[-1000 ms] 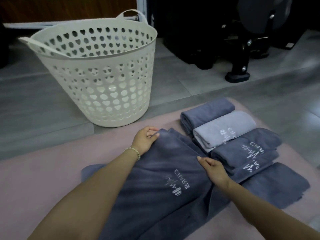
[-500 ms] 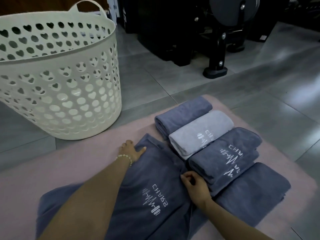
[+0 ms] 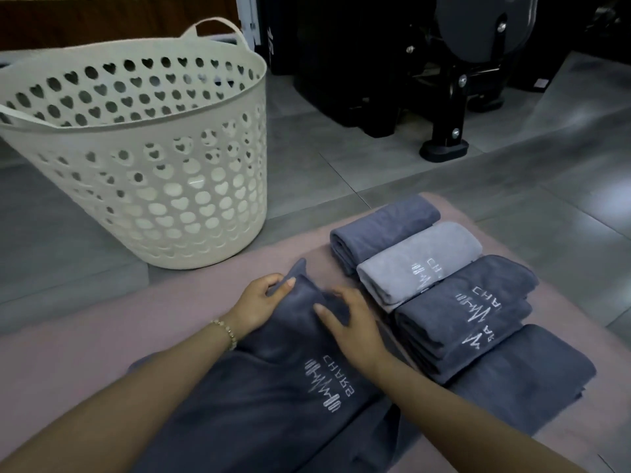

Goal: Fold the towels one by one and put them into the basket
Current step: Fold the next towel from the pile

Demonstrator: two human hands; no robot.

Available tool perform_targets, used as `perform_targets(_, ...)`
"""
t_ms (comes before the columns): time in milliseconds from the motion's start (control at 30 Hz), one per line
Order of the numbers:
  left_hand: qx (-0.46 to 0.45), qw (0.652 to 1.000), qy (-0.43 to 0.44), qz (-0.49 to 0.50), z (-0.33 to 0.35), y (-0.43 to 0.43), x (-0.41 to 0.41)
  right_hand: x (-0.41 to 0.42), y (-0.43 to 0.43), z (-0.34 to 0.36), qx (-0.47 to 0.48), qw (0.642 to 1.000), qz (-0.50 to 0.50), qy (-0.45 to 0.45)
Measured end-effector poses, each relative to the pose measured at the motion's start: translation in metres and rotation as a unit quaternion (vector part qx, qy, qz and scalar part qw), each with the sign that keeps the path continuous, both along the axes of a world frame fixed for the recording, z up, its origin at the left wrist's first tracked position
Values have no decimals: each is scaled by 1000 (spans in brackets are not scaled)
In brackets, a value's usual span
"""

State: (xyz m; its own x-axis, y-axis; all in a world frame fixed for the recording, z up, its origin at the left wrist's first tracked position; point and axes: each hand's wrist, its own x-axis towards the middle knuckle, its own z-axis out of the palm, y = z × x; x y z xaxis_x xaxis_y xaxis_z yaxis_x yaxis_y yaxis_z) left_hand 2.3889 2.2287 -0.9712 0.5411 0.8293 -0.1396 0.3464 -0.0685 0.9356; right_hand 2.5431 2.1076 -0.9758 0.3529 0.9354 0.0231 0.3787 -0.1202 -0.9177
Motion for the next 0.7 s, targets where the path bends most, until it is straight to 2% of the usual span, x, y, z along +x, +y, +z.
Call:
perform_targets(167, 1, 1000, -22, -10, 41, -35, -68, -61, 22, 48, -16, 988, 95, 120)
perform_targets(233, 5, 1000, -24, 1, 53, -50, -98, -86, 22, 59, -11, 981, 143, 135)
perform_targets(433, -40, 990, -79, 106, 93, -100, -181, -159, 13, 86, -14, 955, 264, 136)
perform_targets(600, -92, 987, -61, 113, 101, -127, -240, -214, -3, 94, -38, 935, 325, 136)
perform_targets(700, -92, 988, -40, 119, 95, -129, -260, -238, -16, 94, -54, 925, 347, 141)
